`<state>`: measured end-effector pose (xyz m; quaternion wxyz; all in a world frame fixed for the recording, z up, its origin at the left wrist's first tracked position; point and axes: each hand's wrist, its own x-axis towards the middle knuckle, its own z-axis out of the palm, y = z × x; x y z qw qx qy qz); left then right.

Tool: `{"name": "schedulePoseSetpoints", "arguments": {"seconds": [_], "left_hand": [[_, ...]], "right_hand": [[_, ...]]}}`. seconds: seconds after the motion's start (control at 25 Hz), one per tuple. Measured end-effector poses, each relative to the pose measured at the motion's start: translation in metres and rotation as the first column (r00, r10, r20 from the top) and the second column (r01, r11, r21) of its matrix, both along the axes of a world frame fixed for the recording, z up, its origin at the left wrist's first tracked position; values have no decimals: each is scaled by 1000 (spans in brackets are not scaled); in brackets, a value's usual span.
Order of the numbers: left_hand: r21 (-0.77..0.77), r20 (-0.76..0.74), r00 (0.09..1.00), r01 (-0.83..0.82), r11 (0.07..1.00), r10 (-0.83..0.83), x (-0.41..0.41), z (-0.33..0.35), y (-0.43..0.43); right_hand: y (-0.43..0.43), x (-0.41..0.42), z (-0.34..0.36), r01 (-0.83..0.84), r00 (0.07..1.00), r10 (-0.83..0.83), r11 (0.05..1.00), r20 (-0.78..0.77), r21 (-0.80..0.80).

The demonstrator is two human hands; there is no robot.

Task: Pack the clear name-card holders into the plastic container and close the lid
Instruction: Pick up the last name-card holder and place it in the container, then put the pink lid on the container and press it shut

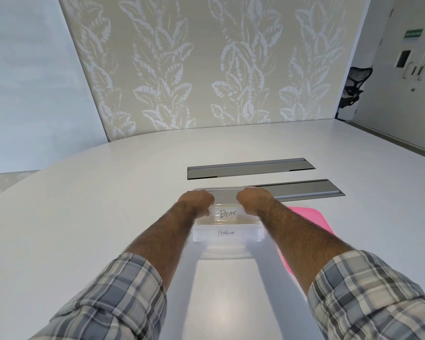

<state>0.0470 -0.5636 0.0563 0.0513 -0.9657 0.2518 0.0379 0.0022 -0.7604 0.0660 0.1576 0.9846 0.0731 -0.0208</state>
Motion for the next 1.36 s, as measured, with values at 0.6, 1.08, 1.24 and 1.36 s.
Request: {"name": "schedulePoseSetpoints", "arguments": {"seconds": [0.6, 1.08, 1.24, 1.36], "left_hand": [[-15, 303, 951, 77, 997, -69, -20, 36, 20], [-110, 335, 935, -81, 991, 114, -80, 99, 36], [-142, 354, 923, -107, 984, 151, -100, 112, 38], [-151, 363, 919, -105, 983, 154, -116, 117, 37]], "right_hand": [[6, -25, 34, -17, 997, 1, 980, 82, 198], [15, -65, 83, -53, 963, -42, 938, 265, 344], [14, -86, 100, -68, 949, -39, 945, 314, 321], [12, -103, 108, -65, 943, -41, 951, 331, 302]]}}
